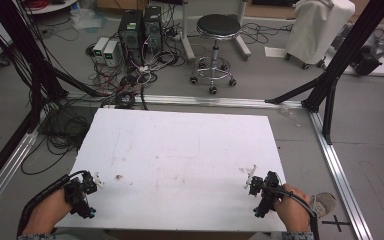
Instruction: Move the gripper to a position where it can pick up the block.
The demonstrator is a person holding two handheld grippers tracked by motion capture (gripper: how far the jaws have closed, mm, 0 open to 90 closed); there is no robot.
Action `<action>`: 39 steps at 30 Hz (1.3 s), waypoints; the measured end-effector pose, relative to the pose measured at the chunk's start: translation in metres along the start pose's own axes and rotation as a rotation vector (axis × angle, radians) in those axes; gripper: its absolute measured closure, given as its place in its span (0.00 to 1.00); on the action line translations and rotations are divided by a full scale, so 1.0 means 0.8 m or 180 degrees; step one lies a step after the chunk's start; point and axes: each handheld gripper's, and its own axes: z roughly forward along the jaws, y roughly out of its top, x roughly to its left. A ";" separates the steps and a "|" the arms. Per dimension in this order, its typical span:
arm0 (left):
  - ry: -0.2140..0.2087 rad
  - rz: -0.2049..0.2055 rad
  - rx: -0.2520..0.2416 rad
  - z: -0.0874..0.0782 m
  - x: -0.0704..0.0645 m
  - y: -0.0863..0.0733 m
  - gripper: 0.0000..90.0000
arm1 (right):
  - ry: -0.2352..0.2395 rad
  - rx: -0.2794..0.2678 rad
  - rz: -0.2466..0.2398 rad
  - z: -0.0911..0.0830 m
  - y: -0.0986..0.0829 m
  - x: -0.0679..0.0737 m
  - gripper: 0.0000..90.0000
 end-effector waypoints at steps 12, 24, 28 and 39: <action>-0.0009 0.0009 -0.0026 0.000 -0.002 0.001 0.24 | 0.0037 -0.0001 -0.0031 0.000 0.000 0.000 0.02; -0.0004 0.0018 -0.0043 -0.001 -0.002 0.001 0.24 | 0.0027 0.0003 -0.0027 0.000 -0.001 0.001 0.02; -0.0008 0.0011 -0.0048 0.000 -0.002 0.001 0.24 | 0.0019 0.0005 -0.0025 0.000 -0.001 -0.001 0.02; -0.0016 0.0009 -0.0056 -0.001 -0.002 0.001 0.24 | 0.0018 -0.0034 -0.0028 -0.002 -0.005 -0.004 0.02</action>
